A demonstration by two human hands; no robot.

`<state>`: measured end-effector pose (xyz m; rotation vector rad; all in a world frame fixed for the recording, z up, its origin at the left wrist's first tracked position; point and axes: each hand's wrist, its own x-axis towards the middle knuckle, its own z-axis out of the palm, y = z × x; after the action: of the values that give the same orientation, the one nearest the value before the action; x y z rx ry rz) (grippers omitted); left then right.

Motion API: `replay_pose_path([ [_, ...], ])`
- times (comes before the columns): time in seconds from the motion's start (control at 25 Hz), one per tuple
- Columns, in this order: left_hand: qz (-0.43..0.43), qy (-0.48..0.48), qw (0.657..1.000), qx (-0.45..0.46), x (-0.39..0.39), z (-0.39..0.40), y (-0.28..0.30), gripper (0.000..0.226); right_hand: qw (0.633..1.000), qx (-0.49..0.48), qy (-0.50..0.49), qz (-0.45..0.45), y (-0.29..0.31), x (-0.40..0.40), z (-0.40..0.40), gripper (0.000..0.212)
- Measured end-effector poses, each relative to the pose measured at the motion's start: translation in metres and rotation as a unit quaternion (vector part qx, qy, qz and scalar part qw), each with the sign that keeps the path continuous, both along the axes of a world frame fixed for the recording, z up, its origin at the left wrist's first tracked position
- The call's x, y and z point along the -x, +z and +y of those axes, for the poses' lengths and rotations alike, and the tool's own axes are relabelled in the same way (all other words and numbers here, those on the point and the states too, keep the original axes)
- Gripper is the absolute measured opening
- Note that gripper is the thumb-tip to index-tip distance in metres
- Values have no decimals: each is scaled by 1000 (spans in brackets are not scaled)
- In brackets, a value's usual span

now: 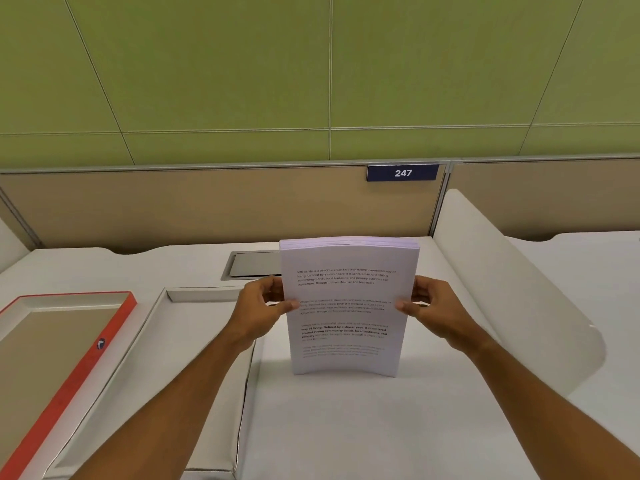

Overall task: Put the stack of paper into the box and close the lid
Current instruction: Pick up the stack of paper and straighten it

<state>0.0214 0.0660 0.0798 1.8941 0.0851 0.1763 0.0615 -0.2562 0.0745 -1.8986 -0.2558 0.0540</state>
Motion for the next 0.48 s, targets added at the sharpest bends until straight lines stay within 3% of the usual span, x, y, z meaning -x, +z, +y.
replay_pose_path([
  [0.48,-5,12,1000,4,0,2,-1,28,999,-15,-29,-25,-6,-1,0,19],
])
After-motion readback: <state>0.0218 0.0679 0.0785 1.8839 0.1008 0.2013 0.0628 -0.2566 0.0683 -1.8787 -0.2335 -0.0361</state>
